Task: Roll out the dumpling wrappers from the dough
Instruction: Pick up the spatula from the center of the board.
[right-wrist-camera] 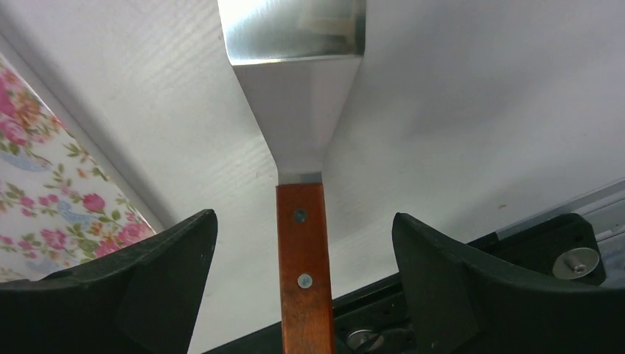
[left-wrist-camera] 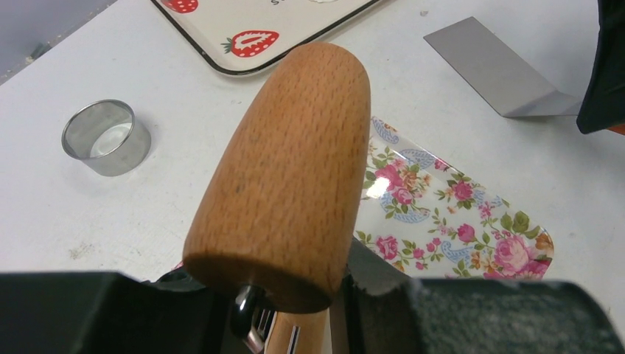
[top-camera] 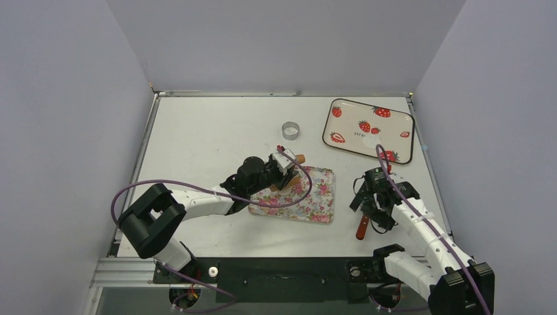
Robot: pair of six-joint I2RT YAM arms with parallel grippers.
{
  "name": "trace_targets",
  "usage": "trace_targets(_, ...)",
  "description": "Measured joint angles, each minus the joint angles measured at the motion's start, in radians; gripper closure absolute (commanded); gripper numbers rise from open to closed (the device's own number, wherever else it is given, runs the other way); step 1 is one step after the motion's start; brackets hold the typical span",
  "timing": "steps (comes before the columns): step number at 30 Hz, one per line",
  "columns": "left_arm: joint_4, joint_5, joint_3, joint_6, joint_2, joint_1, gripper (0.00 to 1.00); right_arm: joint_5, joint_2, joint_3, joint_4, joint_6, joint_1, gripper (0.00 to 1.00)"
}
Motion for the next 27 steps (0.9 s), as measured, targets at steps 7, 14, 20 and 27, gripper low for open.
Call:
trace_targets(7, 0.028, 0.010, -0.028, -0.001, -0.010, 0.005, 1.00, -0.098, 0.055, -0.120, 0.054, 0.066, 0.042, 0.36)
trace_targets(14, 0.071, 0.010, -0.033, -0.005, -0.026, 0.019, 1.00, -0.185, 0.129, -0.140, 0.136, 0.069, 0.044, 0.99)
trace_targets(20, 0.103, 0.010, -0.033, -0.013, -0.027, 0.020, 1.00, -0.195, 0.118, -0.112, 0.108, 0.044, 0.081, 1.00)
trace_targets(27, 0.135, 0.009, -0.038, -0.016, -0.027, 0.020, 1.00, -0.140, 0.018, 0.087, 0.046, 0.008, 0.289, 1.00)
